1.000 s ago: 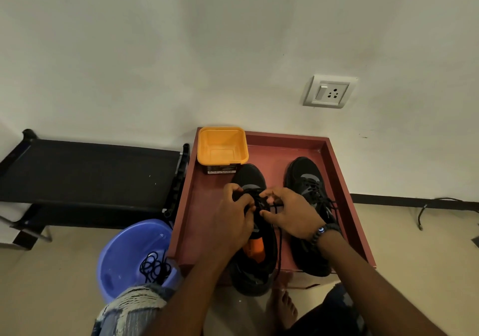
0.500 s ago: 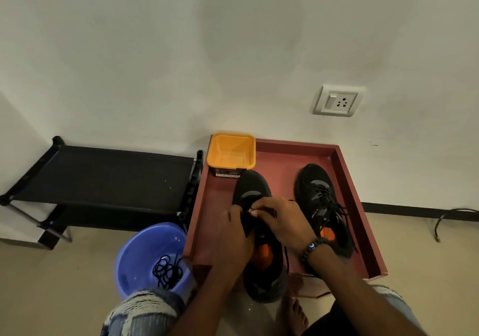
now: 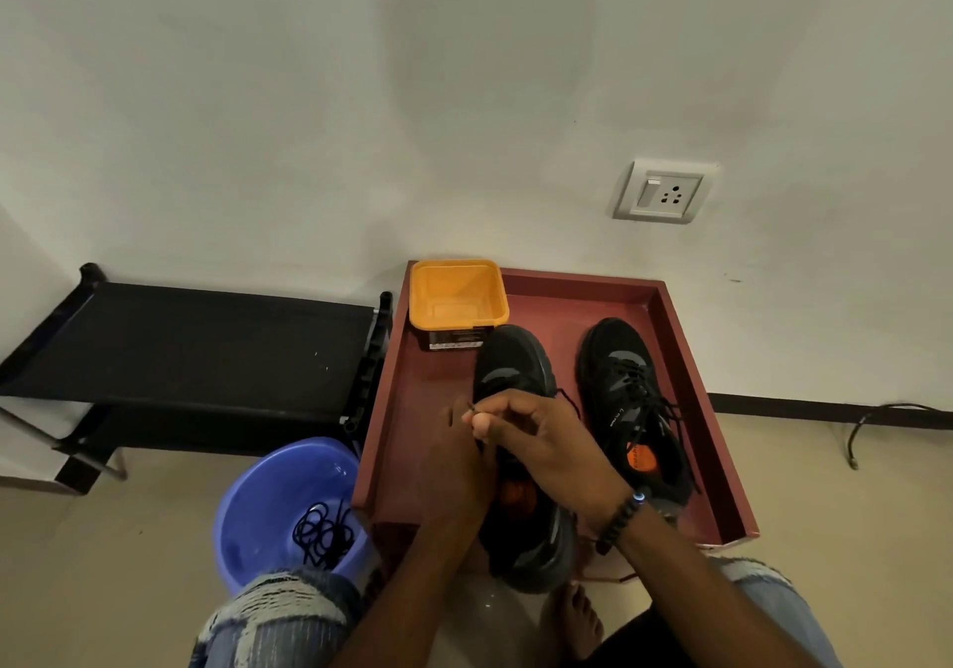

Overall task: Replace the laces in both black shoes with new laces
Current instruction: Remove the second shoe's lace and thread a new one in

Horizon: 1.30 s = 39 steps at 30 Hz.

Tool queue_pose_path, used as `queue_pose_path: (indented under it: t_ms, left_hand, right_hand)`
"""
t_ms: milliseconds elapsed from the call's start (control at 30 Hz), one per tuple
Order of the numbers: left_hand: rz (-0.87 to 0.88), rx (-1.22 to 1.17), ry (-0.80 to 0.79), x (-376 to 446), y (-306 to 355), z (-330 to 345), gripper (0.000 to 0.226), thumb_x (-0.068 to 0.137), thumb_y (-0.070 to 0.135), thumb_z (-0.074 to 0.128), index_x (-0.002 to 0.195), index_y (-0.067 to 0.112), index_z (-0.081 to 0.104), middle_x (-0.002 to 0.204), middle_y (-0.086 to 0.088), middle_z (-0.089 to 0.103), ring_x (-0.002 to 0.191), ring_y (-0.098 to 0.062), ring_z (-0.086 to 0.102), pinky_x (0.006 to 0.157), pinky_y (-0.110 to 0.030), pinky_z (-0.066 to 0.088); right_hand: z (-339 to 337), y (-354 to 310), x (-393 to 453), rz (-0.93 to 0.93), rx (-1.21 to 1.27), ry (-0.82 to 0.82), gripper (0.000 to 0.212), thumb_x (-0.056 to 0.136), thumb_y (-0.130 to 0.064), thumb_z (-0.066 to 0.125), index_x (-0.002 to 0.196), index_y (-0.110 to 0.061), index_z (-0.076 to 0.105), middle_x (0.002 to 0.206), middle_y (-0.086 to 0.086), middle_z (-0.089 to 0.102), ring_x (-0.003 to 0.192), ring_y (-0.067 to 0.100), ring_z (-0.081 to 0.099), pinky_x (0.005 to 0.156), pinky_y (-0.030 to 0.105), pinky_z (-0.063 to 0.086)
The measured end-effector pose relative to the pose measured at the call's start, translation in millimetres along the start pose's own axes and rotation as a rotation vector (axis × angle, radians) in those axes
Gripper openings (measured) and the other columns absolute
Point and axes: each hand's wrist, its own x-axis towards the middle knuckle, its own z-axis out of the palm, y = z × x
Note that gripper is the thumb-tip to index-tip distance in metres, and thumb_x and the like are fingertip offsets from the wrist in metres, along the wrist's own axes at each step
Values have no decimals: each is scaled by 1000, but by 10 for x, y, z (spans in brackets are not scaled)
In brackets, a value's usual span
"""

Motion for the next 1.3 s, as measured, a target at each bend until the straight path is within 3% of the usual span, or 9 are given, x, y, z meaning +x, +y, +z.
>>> queue_pose_path:
  t_ms: [133,200,367,600,733,900,967,1100,1300]
  left_hand:
    - [-39,-167,23,65,3,62,18,91,41,66,100,28,58,91,13,61,86,-9,63,71,-17,47]
    - [-45,-193,-30,78,16,49,19,90,41,67,103,28,63,92,13,65,84,-4,64,73,-22,55]
    - [-42,-278,-67,74,-9,-42,10,96,29,61,103,28,69,88,16,67,82,4,64,68,-12,52]
    - [-131,-424,-81,103,-24,-57,18,99,20,57,113,21,68,100,7,71,92,-3,65,85,-27,57]
    - [-159,-487,-101,116,-39,-56,20,98,19,58,116,19,68,100,9,71,94,-4,66,88,-31,57]
    - [-188,-517,-118,128,-67,-64,14,97,22,60,108,25,68,97,9,72,93,-7,68,86,-41,58]
    - [-201,-525,-122,142,-72,-54,13,97,24,61,107,25,69,97,9,72,93,-8,68,86,-44,58]
    - [-226,-539,-120,143,-58,-46,8,96,25,63,100,30,67,95,8,73,91,-9,69,86,-45,58]
    - [-220,-520,-131,144,-62,-46,5,95,30,64,97,33,67,94,9,73,90,-9,69,85,-44,58]
  right_hand:
    - [-148,248,56,168,-173,185,6,92,-23,69,97,-24,72,82,-6,72,70,0,65,71,16,50]
    - [-191,370,70,211,-341,211,5,91,-21,69,94,-20,72,79,-6,70,71,2,63,70,15,49]
    - [-214,422,47,211,-463,176,5,90,-21,68,90,-18,73,79,-6,69,74,3,61,74,19,52]
    - [-138,439,45,142,-634,92,10,92,-27,66,98,-21,71,90,-9,58,83,6,53,78,26,50]
    - [-84,465,35,156,-547,177,10,91,-26,67,96,-19,73,84,-11,59,79,4,55,77,25,50]
    - [-37,529,34,202,-449,282,11,92,-30,67,92,-20,73,90,-6,67,79,3,59,66,4,40]
    - [-17,530,39,214,-445,304,12,92,-29,68,90,-19,73,86,-6,68,77,3,59,65,6,42]
    - [20,516,50,229,-465,339,13,91,-28,68,85,-17,72,77,-6,67,72,6,60,70,26,53]
    - [69,549,31,203,-510,366,12,90,-31,66,80,-24,66,73,-9,62,66,5,56,63,25,50]
